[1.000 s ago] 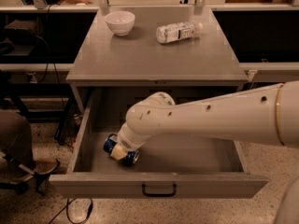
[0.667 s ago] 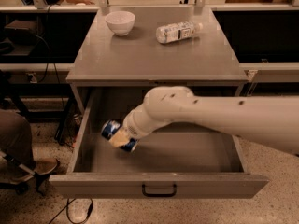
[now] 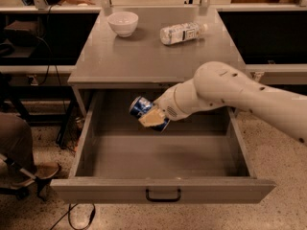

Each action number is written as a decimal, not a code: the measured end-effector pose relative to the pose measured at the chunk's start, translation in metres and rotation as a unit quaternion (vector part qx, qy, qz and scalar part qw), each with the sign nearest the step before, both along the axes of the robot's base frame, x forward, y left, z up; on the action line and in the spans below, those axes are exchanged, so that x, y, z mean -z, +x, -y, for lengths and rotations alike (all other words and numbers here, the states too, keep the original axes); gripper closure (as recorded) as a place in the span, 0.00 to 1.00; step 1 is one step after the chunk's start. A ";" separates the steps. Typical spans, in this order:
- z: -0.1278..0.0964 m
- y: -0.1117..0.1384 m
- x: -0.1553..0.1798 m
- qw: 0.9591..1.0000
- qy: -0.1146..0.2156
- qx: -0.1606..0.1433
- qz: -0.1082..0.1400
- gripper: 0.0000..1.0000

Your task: Pick pepsi can from top drawer and place on counter

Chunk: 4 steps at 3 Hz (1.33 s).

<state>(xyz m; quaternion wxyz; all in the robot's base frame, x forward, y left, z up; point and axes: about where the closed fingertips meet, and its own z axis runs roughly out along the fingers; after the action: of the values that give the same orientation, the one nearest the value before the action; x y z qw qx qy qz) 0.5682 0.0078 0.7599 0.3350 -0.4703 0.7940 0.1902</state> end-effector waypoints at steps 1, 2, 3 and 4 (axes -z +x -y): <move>0.006 0.004 -0.008 1.000 -0.003 -0.004 0.015 1.00; 0.007 0.004 -0.009 1.000 -0.003 -0.003 0.016 1.00; 0.061 0.030 -0.060 0.996 -0.042 0.026 0.069 1.00; 0.093 0.055 -0.100 0.991 -0.075 0.035 0.109 1.00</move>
Offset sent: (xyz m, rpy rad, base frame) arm 0.0063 -0.0132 0.0156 -0.0027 -0.0490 -0.0111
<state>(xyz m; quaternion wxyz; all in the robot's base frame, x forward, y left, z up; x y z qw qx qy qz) 0.6234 -0.0852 0.8597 0.3895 -0.4838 0.7809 0.0657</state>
